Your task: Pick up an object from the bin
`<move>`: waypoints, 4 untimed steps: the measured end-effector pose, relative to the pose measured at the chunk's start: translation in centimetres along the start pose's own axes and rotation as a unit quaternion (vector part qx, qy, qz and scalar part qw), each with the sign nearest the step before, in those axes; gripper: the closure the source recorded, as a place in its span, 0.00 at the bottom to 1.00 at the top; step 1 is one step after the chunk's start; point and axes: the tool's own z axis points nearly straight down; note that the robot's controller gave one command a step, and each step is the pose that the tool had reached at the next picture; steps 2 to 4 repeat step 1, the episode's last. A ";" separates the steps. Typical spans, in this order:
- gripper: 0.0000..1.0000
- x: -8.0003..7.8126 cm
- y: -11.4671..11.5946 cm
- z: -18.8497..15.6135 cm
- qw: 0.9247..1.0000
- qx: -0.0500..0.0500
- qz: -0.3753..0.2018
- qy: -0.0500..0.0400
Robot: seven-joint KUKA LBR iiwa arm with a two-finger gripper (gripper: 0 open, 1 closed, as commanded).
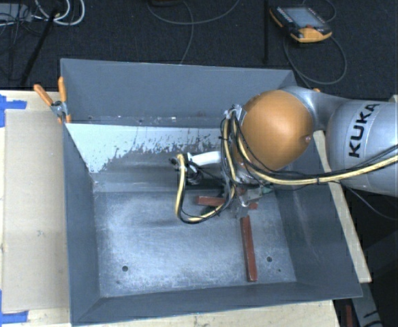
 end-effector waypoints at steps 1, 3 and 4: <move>1.00 0.3 -0.5 -0.2 1.000 0.006 -0.002 0.004; 1.00 0.3 -0.5 -0.2 1.000 0.006 -0.002 0.004; 1.00 0.3 -0.5 -0.2 1.000 0.006 -0.002 0.004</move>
Offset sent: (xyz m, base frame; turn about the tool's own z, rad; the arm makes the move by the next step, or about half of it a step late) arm 0.0001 0.0093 -0.0028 -0.0161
